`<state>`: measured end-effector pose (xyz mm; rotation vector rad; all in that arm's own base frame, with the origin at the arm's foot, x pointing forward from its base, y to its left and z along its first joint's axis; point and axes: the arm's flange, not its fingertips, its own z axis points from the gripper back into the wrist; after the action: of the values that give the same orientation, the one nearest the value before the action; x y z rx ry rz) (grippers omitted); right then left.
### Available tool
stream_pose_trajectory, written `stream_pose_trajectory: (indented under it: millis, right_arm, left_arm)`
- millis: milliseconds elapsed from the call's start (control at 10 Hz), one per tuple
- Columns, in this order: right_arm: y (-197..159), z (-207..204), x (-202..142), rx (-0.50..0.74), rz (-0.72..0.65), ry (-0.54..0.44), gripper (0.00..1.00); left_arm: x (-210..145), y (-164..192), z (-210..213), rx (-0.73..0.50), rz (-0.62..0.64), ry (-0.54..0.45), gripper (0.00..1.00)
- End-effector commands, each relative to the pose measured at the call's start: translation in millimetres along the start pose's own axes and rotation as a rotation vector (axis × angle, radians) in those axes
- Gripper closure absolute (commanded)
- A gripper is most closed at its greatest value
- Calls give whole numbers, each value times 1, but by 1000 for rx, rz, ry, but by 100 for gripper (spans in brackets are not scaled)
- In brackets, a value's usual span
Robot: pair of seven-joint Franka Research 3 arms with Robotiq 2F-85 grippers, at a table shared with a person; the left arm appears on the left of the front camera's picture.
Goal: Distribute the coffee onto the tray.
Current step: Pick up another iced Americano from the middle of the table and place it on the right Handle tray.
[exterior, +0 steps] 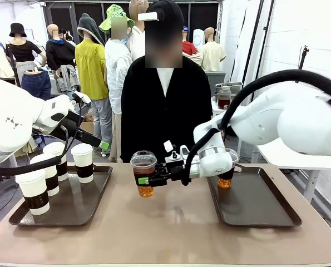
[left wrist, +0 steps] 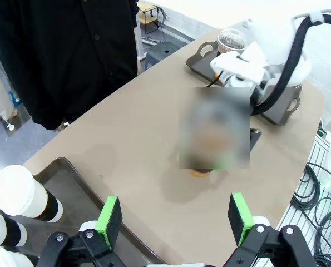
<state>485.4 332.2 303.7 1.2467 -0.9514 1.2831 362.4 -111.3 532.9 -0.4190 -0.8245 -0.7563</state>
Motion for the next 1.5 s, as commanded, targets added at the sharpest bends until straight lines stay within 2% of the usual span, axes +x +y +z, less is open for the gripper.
stream_pose_trajectory:
  millis: [0, 300, 800, 1000, 1100, 1400]
  right_arm:
    - [28, 31, 20, 1, -19, -12, 39]
    - [54, 89, 29, -56, 17, -23, 39]
    - [79, 161, 15, -99, 9, 20, 39]
    - [83, 174, 5, -117, 9, 0, 39]
    - [74, 165, 6, -120, -7, 37, 39]
    - [74, 165, 6, -120, -7, 37, 39]
  left_arm:
    - [-1, 1, 0, -5, 4, 2, 0]
    - [-1, 1, 0, -5, 4, 2, 0]
    - [-1, 1, 0, -5, 4, 2, 0]
    - [-1, 1, 0, -5, 4, 2, 0]
    - [-1, 1, 0, -5, 4, 2, 0]
    - [-1, 1, 0, -5, 4, 2, 0]
